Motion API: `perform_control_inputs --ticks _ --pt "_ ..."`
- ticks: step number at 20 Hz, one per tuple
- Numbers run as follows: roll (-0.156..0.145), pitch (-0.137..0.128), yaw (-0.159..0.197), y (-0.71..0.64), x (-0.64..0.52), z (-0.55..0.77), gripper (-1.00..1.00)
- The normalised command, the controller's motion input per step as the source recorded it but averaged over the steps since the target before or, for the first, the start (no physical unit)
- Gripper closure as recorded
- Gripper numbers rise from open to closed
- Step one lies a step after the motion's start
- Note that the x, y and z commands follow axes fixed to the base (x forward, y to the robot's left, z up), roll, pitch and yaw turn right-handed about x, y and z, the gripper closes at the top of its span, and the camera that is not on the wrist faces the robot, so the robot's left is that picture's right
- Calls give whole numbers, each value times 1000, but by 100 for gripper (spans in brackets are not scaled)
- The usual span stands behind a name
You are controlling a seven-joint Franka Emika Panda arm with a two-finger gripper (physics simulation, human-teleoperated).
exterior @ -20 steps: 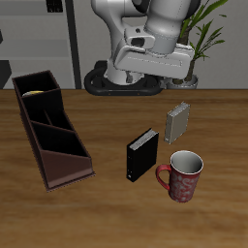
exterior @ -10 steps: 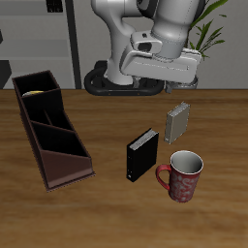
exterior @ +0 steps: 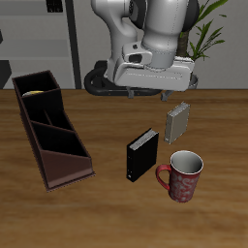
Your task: Place the white-yellow mug into the right desk caddy's right compartment and place the black book into the right desk caddy's back compartment
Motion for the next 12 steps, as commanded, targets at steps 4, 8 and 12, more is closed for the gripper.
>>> perform_control_inputs --ticks 4,8,12 --pt "26 -12 -65 -48 90 -172 -100" --pt "92 -17 -112 10 154 -219 -100" --pt "33 -5 -135 -79 164 -226 -100"
